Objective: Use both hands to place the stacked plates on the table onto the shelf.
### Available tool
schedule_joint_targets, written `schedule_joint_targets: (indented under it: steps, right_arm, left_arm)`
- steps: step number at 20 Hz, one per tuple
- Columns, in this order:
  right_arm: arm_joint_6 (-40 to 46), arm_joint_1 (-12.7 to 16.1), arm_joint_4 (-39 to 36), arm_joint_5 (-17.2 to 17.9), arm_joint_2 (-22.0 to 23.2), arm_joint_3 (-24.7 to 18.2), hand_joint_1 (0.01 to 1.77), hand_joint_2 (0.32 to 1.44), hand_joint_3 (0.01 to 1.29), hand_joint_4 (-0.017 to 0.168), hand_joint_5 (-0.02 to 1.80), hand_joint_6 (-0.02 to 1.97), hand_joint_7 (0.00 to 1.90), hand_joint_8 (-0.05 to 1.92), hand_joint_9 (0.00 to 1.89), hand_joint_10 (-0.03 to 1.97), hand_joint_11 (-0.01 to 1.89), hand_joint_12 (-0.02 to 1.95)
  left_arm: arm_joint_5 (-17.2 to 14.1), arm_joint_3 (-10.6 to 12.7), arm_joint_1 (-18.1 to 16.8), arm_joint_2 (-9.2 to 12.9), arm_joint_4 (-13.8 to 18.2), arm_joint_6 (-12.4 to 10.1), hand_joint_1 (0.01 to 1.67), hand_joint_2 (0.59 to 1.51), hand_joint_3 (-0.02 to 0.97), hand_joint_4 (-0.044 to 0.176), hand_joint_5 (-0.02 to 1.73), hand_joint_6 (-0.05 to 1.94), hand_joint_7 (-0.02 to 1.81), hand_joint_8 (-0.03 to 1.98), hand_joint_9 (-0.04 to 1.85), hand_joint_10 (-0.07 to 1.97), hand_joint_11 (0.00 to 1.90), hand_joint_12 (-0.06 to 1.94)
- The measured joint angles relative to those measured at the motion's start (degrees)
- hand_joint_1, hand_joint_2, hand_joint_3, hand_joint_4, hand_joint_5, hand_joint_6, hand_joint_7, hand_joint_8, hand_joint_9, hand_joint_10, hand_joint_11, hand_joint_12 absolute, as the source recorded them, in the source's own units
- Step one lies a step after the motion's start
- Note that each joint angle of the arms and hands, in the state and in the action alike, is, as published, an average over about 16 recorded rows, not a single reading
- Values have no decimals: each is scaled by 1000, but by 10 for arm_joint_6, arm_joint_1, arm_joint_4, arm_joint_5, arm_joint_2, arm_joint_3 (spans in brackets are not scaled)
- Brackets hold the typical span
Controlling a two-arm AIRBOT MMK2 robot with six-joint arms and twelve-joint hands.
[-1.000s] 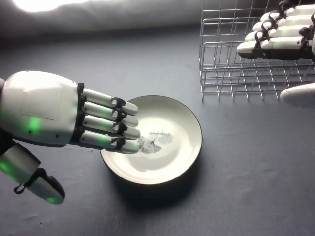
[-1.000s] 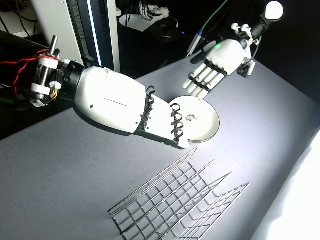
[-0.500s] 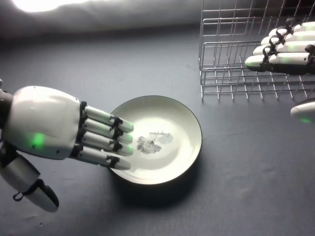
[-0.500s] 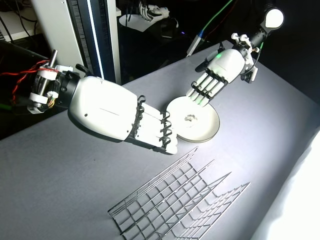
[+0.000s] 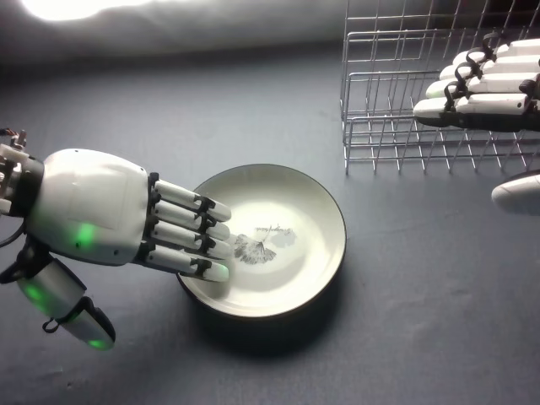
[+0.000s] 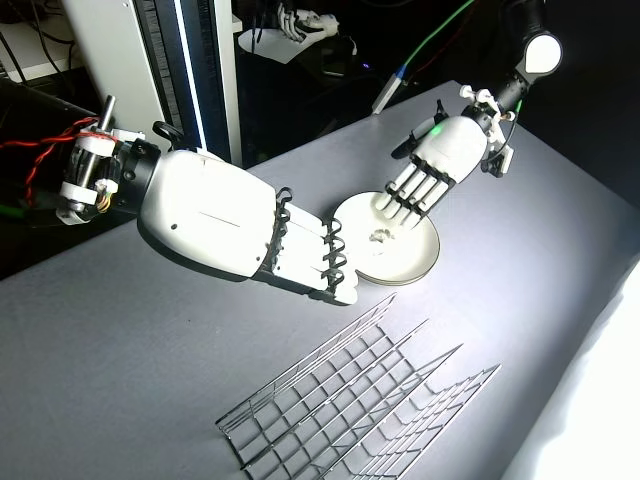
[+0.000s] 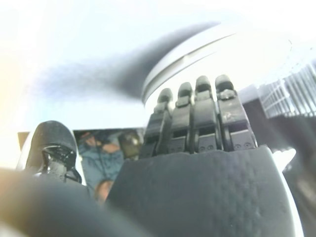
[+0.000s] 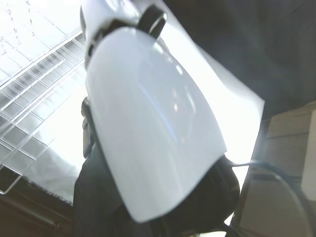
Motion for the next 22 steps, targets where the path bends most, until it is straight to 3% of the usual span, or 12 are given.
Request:
schedule_joint_targets:
  steps: [13,22]
  right_arm:
    - [-7,-3,-5,12,-2,4,27,1369,14,4,25,17,27,17,17,17,22,20]
    - [-23,-3,-44,62,-7,24,39,1370,14,4,33,18,32,17,21,17,23,20]
  left_arm:
    - [-20,52,-3,-21,33,-48,16,1140,8,-3,-3,-5,15,-14,20,7,16,-17]
    - [-27,53,0,-24,43,-50,16,1134,8,-5,-6,-2,12,-15,20,6,16,-7]
